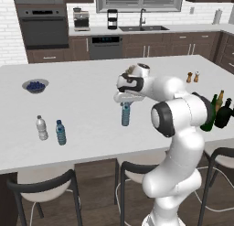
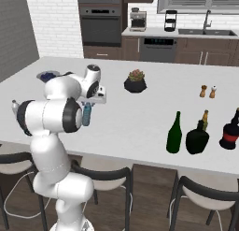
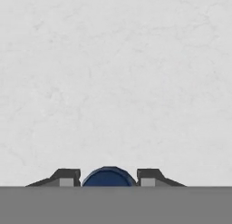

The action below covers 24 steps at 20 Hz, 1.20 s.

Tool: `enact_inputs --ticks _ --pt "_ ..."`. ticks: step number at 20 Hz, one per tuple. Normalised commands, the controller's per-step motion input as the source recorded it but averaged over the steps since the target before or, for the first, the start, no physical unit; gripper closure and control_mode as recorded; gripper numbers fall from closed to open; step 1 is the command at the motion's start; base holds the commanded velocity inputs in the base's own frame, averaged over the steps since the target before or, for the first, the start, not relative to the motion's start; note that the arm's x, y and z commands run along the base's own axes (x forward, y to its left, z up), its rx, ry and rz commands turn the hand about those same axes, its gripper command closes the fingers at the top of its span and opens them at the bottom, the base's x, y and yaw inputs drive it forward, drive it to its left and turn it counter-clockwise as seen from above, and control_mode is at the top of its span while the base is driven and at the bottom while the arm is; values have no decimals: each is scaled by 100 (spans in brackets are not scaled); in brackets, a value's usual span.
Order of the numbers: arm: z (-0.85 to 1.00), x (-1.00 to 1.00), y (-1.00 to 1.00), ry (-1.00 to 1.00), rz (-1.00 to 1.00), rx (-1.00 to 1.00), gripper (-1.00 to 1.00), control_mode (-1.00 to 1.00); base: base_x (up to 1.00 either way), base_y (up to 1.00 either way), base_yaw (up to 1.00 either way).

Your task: Move the plastic bottles in the middle to the plastics group, and the glass bottles in the middle to the glass group.

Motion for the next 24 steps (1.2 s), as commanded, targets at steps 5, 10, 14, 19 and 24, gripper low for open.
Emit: enact_inputs --ticks 5,10,14,19,24 --pt "20 -89 38 -2 7 1 100 -100 0 0 0" --pt "27 -74 53 0 15 0 100 -100 0 0 0" --pt "28 -57 64 0 22 0 100 -100 0 0 0" --pt "2 -29 77 0 19 0 100 -100 0 0 0" --pt "-1 -19 88 -1 16 4 100 -100 0 0 0"
